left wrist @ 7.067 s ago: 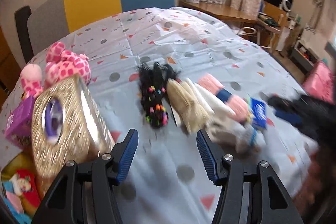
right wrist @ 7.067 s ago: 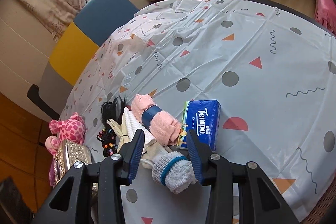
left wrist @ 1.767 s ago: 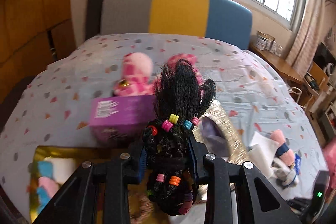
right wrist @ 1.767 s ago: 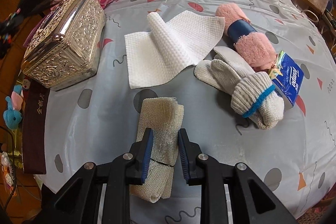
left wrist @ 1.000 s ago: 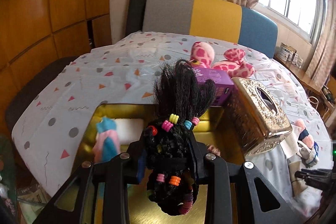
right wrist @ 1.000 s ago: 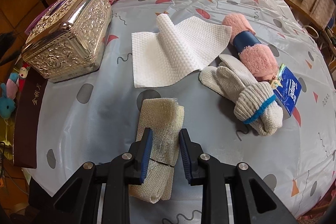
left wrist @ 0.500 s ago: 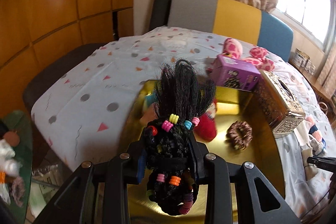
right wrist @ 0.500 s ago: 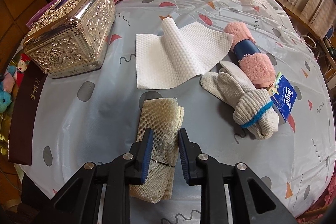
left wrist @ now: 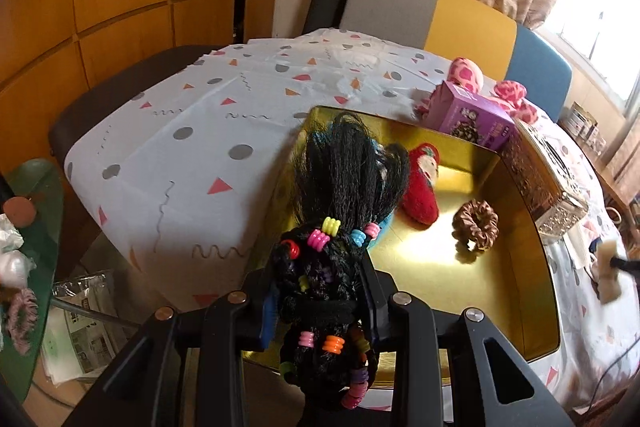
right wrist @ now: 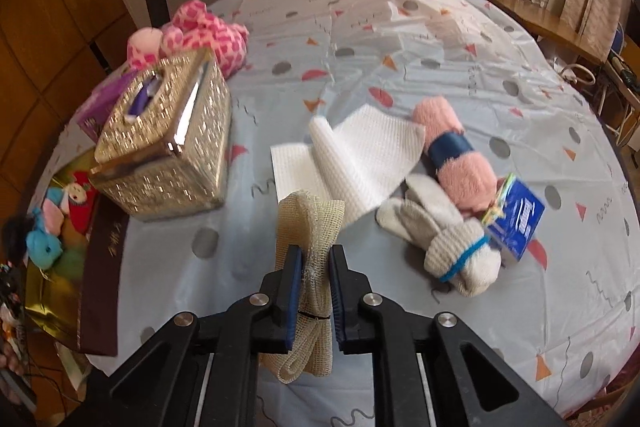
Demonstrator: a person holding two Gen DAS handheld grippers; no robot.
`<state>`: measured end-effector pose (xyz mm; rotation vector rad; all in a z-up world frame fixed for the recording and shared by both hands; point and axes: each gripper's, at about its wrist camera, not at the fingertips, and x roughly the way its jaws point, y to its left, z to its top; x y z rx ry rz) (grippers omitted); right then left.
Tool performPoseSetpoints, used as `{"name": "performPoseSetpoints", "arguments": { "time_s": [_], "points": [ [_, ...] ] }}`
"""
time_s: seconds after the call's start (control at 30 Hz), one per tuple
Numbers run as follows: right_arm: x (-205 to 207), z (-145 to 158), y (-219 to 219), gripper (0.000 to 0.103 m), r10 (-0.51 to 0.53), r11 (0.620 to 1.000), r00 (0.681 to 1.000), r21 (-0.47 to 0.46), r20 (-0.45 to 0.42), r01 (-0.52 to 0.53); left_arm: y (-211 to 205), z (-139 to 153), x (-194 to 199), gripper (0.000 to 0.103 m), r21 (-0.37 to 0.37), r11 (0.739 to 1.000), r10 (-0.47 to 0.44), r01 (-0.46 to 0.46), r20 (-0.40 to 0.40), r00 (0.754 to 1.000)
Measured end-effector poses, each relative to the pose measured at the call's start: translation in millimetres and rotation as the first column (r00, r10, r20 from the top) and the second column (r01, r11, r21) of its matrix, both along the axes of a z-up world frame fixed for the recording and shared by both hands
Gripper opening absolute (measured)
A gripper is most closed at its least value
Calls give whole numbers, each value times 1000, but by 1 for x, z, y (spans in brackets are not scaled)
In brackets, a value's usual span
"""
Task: Organize soft objects
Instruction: 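Lower the hair piece into the tray with the left gripper while the right gripper carries the mesh cloth over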
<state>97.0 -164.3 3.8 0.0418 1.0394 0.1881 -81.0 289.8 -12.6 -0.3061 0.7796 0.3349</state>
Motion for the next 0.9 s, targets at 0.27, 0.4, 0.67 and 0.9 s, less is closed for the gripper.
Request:
{"name": "performPoseSetpoints", "arguments": {
  "time_s": [0.27, 0.4, 0.67, 0.9],
  "points": [
    [52, 24, 12, 12, -29, 1000, 999, 2, 32, 29, -17, -3, 5, 33, 2, 998, -62, 62, 7, 998],
    [85, 35, 32, 12, -28, 999, 998, -24, 55, 30, -18, -7, 7, 34, -5, 998, -69, 69, -4, 998],
    [124, 61, 97, 12, 35, 993, 989, -120, 147, -17, -20, -11, 11, 34, 12, 997, -77, 77, -20, 997],
    [129, 81, 157, 12, 142, 982, 967, -149, 211, -112, -21, -15, 14, 34, 24, 997, -76, 77, -39, 996]
  ]
}}
